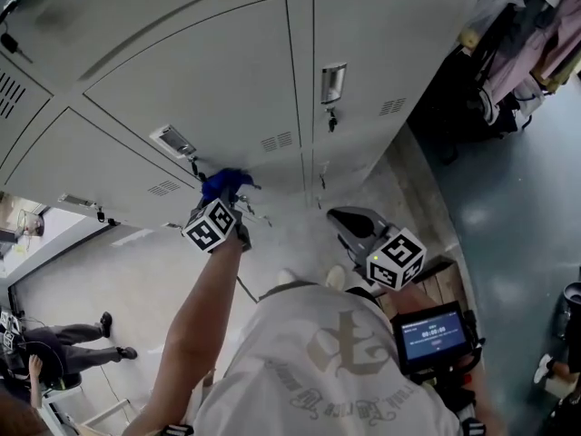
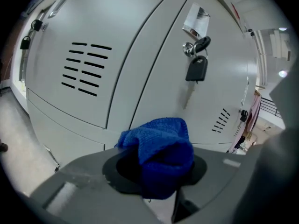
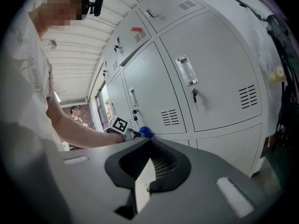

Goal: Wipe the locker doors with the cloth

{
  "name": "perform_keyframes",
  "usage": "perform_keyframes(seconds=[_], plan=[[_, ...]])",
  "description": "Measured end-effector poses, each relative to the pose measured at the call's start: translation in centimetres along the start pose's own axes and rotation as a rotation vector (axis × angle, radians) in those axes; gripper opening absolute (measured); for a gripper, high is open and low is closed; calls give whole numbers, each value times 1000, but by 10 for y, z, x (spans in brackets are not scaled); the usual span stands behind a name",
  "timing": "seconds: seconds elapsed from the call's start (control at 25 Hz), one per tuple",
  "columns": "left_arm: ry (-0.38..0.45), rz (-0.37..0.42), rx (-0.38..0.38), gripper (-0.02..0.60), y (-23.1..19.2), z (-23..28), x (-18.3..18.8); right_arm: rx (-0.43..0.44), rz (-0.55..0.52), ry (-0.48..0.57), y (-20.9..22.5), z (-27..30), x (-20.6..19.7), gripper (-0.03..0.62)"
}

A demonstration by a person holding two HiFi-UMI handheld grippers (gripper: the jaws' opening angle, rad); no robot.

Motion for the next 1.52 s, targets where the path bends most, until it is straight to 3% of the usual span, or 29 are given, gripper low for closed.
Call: perform_keyframes(seconds=[0.92,1.52], plan=[[-19,119,-177,147,90,31,0,-36,17,62,20,-12,10,3],[-70,104,-316,149,154,54,-14,-74,36,71,36,-38,11,3]])
Point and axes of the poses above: the fingertips, and each gripper's own axes: z forward along the fingers, y to its right, x out of its top, the point moved 1 cm from there along -z, backward along the fingers, and after that the axes turned 7 degrees about z, right-handed, at the moved point
